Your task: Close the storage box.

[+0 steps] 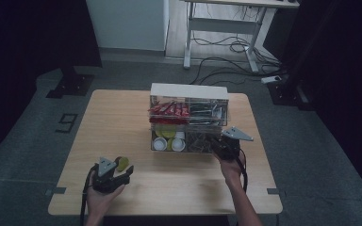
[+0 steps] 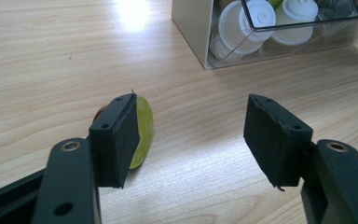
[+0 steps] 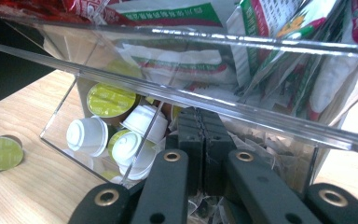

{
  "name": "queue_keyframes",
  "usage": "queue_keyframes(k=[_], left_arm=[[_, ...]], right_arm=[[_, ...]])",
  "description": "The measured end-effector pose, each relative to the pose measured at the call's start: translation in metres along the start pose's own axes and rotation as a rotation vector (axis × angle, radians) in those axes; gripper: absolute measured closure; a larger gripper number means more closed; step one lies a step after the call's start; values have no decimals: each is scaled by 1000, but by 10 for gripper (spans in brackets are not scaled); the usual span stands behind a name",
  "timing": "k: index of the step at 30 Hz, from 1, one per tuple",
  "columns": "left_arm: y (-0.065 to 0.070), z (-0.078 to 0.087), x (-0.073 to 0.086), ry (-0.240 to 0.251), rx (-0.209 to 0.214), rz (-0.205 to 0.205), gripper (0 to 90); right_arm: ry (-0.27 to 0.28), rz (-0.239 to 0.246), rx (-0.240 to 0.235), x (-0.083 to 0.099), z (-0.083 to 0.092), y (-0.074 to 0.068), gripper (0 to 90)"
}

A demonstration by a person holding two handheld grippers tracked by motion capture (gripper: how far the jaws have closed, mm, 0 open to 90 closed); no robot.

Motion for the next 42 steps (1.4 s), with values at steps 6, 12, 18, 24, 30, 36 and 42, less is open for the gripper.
queue_keyframes(k=[6,12,18,24,30,36,42], left_arm=[[4,-1,2,2,8,-2,358],[6,0,4,-5,26,0,358],[7,0,7,-13,36,4,358],[5,2,9,-8,40,15,358],[5,4,11,-11,45,21,358],[5,3,12,-17,46,24,358],[4,4,12,-16,50,29,358]], right_arm=[[0,-3,-4,4,1,0,878],[-1,-12,-10,9,1,0,877],[-3,-26,-14,18,1,2,877],[-7,-31,-16,24,0,3,877],[-12,-36,-21,32,1,2,875],[-28,-42,-20,42,-1,3,873],[-36,-46,-17,49,-2,5,873]])
Point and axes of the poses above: each handheld gripper's, and its own axes: z roughly backward along the jaws, x roughly out of its underside, y roughly to its right, the point moved 3 cm from there along -z, roughly forward along the jaws, and after that the axes turned 8 degrees about -z, right-handed, at the moved point
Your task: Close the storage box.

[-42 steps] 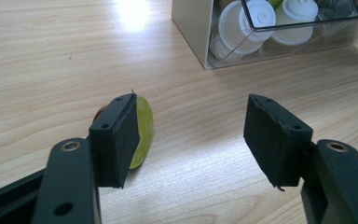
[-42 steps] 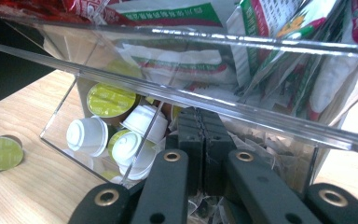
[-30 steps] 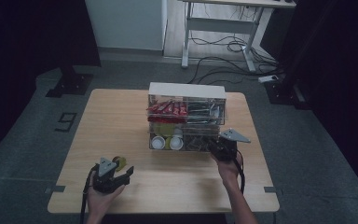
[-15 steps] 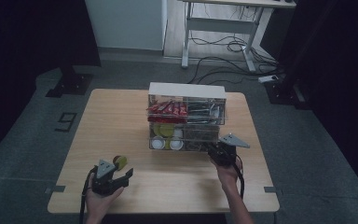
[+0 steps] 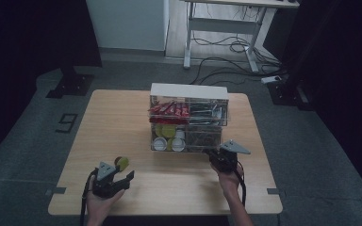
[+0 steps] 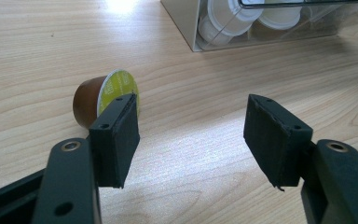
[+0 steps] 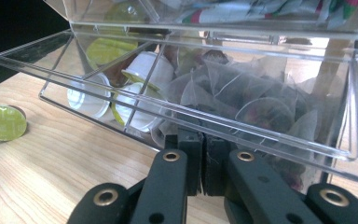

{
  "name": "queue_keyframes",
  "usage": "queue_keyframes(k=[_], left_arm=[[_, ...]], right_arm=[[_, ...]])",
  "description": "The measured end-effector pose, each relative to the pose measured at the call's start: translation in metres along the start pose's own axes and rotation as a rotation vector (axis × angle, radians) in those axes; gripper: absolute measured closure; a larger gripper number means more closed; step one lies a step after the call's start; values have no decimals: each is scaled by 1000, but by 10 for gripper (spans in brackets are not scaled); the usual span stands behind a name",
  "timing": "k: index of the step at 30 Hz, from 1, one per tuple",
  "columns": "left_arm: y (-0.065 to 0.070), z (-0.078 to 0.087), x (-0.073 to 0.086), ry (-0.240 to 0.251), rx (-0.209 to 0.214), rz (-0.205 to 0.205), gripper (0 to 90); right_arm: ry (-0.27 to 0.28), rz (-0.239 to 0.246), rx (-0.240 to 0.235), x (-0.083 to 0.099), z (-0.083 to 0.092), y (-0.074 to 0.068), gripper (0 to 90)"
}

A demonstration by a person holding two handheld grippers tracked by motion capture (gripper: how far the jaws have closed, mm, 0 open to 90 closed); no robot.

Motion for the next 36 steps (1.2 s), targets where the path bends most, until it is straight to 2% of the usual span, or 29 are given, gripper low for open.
queue_keyframes(k=[14,30,36], left_arm=[[0,0,1,-3,1,5,360],[-1,-1,2,-3,7,14,360],[0,0,2,-6,6,12,360]], right_arm=[[-22,-17,-2,14,0,3,873],[-53,-47,-4,30,0,12,872],[-65,-42,-3,34,0,12,858]])
Point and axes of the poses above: each handheld gripper's, and its own axes: z roughly backward along the jaws, x roughly out of its underside, y roughly to its right, the point moved 3 cm from there along -z, roughly forward along the jaws, and after that the axes turned 8 degrees about -z, right-handed, at the moved point
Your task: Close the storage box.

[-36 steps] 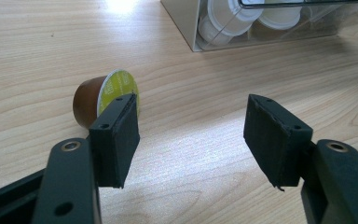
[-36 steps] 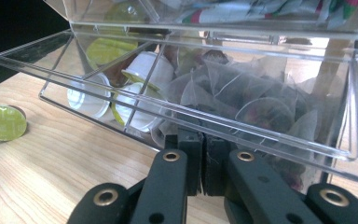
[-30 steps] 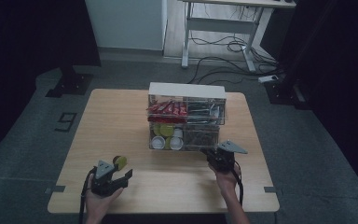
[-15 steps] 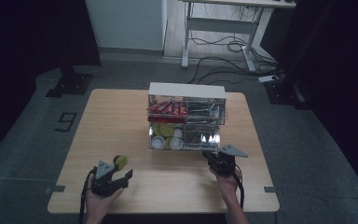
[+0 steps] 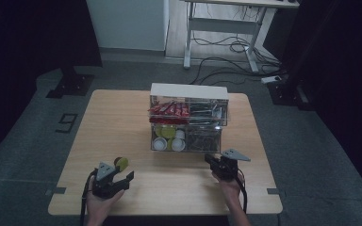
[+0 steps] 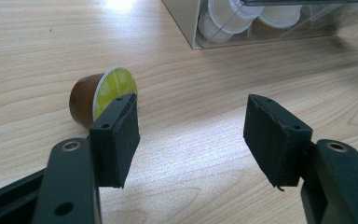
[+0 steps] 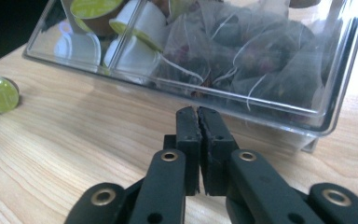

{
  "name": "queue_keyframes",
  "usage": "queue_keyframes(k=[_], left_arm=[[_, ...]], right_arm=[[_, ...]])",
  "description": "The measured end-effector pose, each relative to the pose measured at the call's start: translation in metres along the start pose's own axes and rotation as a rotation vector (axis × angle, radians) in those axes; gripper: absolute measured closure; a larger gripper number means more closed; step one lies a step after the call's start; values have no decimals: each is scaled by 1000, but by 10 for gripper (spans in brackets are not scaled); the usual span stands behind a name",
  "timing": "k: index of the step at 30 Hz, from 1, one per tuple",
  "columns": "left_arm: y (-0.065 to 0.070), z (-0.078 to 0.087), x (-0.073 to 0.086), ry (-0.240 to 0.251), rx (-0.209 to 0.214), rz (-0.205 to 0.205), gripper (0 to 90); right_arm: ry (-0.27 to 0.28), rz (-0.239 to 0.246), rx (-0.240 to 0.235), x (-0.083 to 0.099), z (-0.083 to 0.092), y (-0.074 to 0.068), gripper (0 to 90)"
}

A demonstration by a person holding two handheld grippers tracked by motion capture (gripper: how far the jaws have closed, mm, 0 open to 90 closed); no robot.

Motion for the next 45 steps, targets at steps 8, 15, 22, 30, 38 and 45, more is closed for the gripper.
queue_keyframes(k=[8,15,22,30,38,45], left_arm=[[0,1,0,3,-3,2,360],[3,1,2,2,3,-4,360],[6,-2,4,-11,10,-13,359],[10,-5,6,-26,19,-21,356],[9,-7,8,-34,24,-22,356],[9,-9,11,-48,29,-23,355]], right_arm=[[6,10,1,4,4,0,845],[19,39,7,5,14,-1,713],[38,96,51,10,33,3,564],[61,74,83,19,56,21,479],[48,50,119,38,73,39,447],[24,28,142,48,76,50,444]])
Point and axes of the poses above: each handheld gripper's, and its own axes: z roughly backward along the jaws, x roughly out of its underside, y roughly to its right, the point moved 3 cm from there along -z, roughly forward along the jaws, and after that the axes turned 8 degrees about -z, right-handed, at the moved point
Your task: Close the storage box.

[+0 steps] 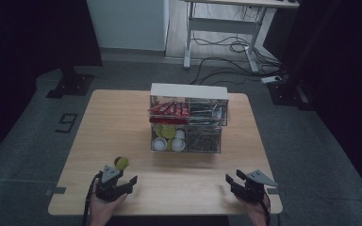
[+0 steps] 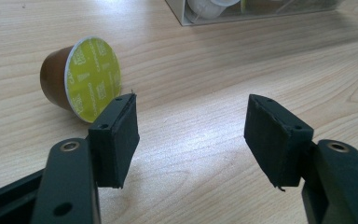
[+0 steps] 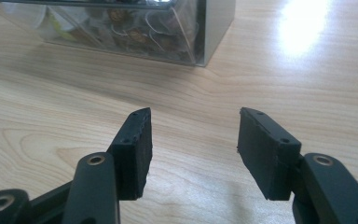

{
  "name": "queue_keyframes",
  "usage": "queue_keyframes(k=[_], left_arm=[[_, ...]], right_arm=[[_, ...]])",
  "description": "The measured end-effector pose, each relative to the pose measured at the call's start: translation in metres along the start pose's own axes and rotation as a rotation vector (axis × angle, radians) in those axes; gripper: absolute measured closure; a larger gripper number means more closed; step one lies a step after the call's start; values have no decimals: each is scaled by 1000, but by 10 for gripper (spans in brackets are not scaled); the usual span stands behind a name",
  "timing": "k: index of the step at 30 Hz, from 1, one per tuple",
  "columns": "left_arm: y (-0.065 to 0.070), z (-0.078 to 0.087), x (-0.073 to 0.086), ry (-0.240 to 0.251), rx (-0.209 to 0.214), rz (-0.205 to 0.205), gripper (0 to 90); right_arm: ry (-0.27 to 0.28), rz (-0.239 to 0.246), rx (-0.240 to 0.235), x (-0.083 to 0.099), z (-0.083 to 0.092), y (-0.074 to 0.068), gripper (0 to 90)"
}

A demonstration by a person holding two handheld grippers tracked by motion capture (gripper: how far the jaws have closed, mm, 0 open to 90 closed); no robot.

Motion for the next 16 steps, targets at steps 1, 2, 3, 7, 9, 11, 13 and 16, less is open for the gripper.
queue_keyframes(k=[1,2,3,7,9,11,13,16], left_arm=[[0,0,0,-3,0,0,354],[0,0,1,-3,1,0,354],[0,0,1,-4,1,-1,354],[0,-1,1,-4,4,0,354],[0,-1,1,-5,5,0,354],[0,0,1,-5,6,0,353],[-1,0,1,-4,6,0,354],[-1,1,0,2,6,2,353]], right_arm=[[-4,-1,1,0,-1,1,443],[-7,-3,2,1,-1,2,442],[-12,-5,6,2,-2,4,441],[-14,-8,6,2,-3,4,440],[-13,-7,5,2,-4,4,439],[-18,-6,4,2,-4,4,438],[-19,-11,4,3,-5,5,437],[-21,-10,6,3,-6,5,432]])
Point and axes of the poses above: each handheld gripper's, and its own axes: z roughly backward along the jaws, x roughly out of its underside, y roughly to its right, the point moved 3 cm from there along -z, roughly forward along the jaws, and after that the axes turned 8 degrees about -z, right-handed, at the moved point
